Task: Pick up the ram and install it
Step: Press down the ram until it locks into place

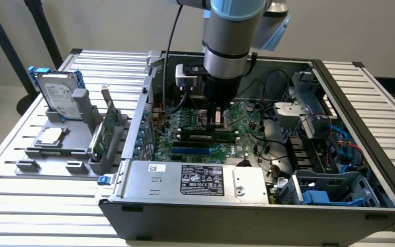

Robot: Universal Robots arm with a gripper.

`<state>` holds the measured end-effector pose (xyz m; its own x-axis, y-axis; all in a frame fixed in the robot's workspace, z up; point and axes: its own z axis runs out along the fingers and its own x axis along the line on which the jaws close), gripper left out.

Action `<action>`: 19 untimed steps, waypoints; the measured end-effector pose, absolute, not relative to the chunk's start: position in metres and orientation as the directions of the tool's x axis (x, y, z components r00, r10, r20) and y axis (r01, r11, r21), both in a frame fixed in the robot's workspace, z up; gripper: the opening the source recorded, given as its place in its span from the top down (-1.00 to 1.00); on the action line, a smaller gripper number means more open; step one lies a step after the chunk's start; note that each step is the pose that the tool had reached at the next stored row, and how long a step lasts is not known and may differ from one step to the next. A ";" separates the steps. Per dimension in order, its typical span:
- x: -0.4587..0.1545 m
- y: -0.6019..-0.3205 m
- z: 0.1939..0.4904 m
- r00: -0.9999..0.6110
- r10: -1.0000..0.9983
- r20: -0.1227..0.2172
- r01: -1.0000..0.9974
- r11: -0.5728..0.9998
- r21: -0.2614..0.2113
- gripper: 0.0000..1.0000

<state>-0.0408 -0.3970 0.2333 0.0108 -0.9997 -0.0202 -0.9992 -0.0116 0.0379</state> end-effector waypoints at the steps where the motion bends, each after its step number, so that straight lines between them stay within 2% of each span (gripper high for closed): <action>1: -0.041 -0.397 0.233 0.011 -1.000 -0.020 -0.999 -0.012 0.038 0.79; 11: -0.041 -0.398 0.228 0.011 -1.000 -0.020 -0.999 -0.012 0.038 0.79; 19: -0.041 -0.399 0.246 0.011 -1.000 -0.020 -0.999 -0.012 0.040 0.79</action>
<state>-0.0408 -0.3988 0.2458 0.0108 -0.9997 -0.0204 -0.9991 -0.0116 0.0399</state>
